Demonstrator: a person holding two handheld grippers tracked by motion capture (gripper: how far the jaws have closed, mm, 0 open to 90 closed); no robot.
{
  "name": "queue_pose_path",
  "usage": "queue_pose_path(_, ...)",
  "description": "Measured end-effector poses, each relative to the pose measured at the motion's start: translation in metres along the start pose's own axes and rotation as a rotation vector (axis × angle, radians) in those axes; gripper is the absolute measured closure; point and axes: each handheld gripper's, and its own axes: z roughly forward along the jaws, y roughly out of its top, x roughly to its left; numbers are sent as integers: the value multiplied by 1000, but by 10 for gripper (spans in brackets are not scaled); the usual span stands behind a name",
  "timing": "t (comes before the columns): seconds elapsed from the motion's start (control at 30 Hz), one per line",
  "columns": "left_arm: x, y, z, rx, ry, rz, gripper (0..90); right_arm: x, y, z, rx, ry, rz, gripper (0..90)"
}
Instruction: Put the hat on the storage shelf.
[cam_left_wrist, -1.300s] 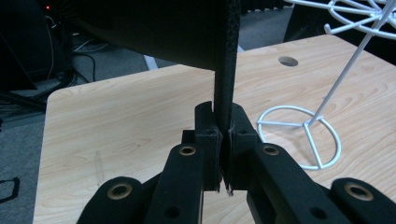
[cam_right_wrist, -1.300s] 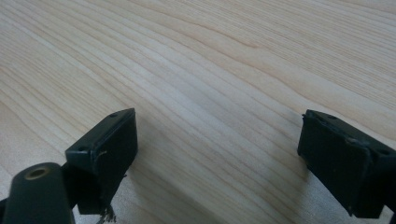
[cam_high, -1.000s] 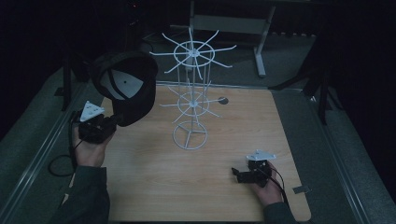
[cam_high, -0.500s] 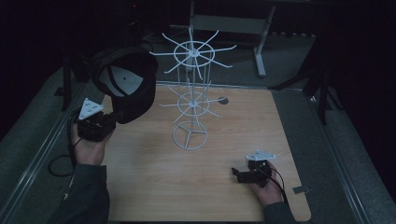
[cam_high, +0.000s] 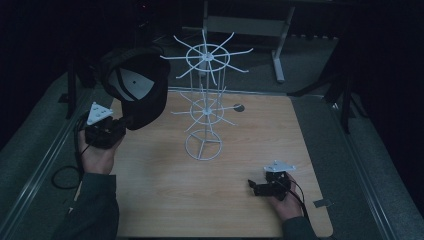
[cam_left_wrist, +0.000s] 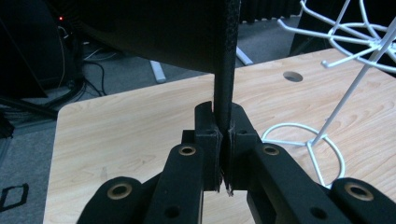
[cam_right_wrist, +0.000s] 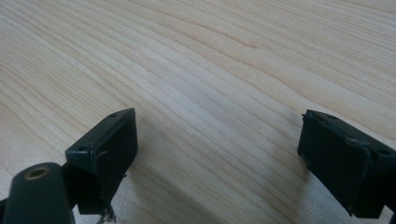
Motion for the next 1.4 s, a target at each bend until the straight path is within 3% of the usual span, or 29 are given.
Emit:
queue_pose_path(0.8, -8, 17, 8, -24, 4, 3, 866, 0, 0, 0, 0, 0, 1, 119)
queue_pose_path(1.13, -13, 25, 12, -39, 12, 18, 866, 0, 0, 0, 0, 0, 1, 119)
queue_pose_path(1.4, -21, 38, 14, -46, 23, 55, 866, 0, 0, 0, 0, -1, 0, 119)
